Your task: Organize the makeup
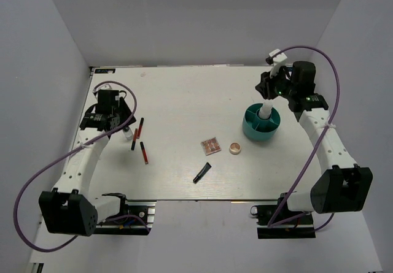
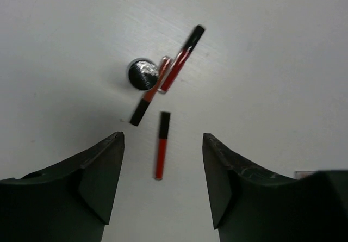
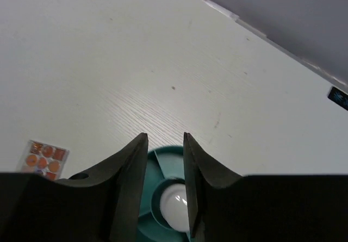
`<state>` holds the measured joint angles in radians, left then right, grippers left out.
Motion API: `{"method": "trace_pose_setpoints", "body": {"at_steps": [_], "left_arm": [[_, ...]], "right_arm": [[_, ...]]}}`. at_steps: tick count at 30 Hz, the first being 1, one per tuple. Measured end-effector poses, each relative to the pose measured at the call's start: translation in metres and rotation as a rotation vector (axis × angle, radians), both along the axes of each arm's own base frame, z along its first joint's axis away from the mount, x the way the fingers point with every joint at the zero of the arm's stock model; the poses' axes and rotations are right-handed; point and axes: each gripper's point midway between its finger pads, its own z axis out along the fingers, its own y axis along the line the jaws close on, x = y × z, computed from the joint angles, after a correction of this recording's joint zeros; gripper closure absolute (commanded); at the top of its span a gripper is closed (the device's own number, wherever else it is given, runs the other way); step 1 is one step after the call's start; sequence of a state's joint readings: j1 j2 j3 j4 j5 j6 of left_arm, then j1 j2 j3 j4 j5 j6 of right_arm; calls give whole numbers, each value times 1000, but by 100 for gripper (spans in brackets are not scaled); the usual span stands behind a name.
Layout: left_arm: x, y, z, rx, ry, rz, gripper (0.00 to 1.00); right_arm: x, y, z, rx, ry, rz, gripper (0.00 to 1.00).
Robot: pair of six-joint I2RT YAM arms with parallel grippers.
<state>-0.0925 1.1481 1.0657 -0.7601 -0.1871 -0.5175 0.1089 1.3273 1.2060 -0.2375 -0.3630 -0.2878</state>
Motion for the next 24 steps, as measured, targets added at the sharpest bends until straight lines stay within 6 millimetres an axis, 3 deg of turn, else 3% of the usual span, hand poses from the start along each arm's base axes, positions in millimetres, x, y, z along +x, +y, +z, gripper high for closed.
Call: {"method": "trace_pose_setpoints", "body": {"at_steps": [1,2,6,10,18,24], "left_arm": [[-2,3,-9,14,36,12,27],[-4,6,-18,30,72,26,25],[-9,17,-36,82,142,60,14],[-3,22,-49,119,177,70,12],[15,22,-90,155,271,39,12],[23,24,-104,181,309,13,12]], "right_arm": [[1,8,3,10,1,36,48],[3,14,5,24,8,62,45],[1,40,5,62,50,173,42],[-10,53,-2,84,94,225,41],[-22,55,-15,88,130,234,40],[-28,54,-15,87,130,232,40]]}}
